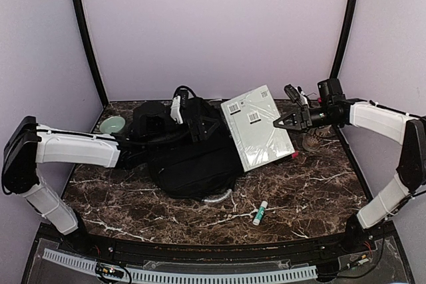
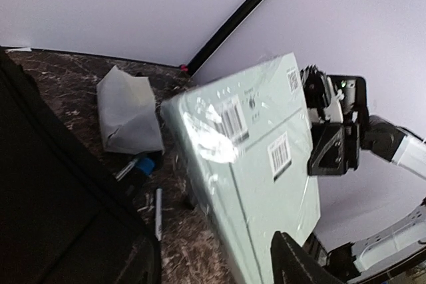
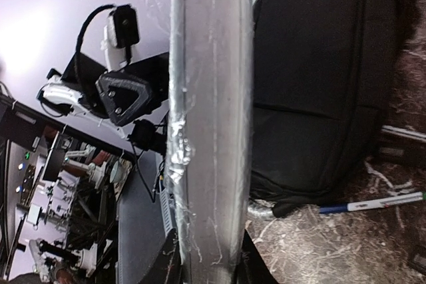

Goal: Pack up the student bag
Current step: Pass from the left arm to the right, then pick up the largest pocket of the bag.

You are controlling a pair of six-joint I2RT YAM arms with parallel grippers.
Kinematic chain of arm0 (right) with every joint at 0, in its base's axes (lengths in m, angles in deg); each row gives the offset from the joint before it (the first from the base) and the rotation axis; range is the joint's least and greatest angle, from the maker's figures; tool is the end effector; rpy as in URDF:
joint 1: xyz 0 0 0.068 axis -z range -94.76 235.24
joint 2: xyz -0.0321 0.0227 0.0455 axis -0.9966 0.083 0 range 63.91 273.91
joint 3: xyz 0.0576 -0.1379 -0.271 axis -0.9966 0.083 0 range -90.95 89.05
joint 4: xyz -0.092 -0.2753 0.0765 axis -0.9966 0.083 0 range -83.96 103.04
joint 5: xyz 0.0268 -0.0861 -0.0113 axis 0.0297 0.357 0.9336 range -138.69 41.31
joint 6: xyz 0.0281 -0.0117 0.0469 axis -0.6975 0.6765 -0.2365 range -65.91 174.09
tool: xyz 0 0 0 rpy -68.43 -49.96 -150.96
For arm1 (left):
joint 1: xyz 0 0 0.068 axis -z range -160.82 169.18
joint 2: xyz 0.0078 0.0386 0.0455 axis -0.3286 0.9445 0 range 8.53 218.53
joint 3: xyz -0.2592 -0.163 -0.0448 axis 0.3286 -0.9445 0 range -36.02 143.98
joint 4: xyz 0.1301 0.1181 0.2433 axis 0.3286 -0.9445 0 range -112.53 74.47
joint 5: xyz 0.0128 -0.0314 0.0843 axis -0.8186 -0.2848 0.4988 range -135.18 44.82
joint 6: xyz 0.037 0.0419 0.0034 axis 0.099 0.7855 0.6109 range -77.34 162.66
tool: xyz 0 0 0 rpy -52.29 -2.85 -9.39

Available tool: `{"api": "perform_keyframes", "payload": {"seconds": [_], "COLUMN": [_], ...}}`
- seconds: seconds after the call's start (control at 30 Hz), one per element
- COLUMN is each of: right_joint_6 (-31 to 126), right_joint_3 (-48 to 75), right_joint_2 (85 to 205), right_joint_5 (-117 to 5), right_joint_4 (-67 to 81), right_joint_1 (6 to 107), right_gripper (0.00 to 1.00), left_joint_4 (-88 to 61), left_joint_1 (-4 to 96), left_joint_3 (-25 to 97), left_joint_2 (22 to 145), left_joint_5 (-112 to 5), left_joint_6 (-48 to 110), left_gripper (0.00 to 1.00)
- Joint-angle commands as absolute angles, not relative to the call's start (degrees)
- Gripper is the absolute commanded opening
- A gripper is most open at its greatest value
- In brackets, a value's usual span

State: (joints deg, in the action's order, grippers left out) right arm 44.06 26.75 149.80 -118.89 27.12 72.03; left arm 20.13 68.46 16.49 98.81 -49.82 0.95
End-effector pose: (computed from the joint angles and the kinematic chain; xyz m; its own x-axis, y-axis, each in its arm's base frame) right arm 0.3288 0.1145 0.2939 -0.8008 -0.1273 -0.5853 -0.5986 0.2022 0.7751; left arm 0.2564 -0.3026 0.2833 -0.5556 -0.3710 -0.7441 0.5873 0.4583 -0.6671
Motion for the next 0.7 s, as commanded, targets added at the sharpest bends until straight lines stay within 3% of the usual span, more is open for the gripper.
{"api": "perform_keyframes", "payload": {"seconds": [0.0, 0.3, 0.67], "right_joint_6": [44.18, 48.63, 49.02], "right_joint_3": [27.69, 32.53, 34.32], "right_joint_2": [147.84, 142.74, 140.37], "right_joint_5": [-116.91, -108.68, -108.86], "right_joint_4": [23.6, 23.79, 23.33], "right_joint_1": [76.38, 79.66, 80.22], "right_gripper": [0.0, 0.0, 0.0], "left_joint_4": [-3.13, -38.83, -49.96], "left_joint_1": [68.65, 73.45, 76.93], "left_joint_3": [19.63, 32.96, 42.63], "left_joint_2": [92.0, 99.36, 110.11], "left_joint_5": [-42.95, -35.46, -36.44], "left_joint_6": [17.5, 38.99, 44.59], "left_gripper": [0.64, 0.62, 0.66]}}
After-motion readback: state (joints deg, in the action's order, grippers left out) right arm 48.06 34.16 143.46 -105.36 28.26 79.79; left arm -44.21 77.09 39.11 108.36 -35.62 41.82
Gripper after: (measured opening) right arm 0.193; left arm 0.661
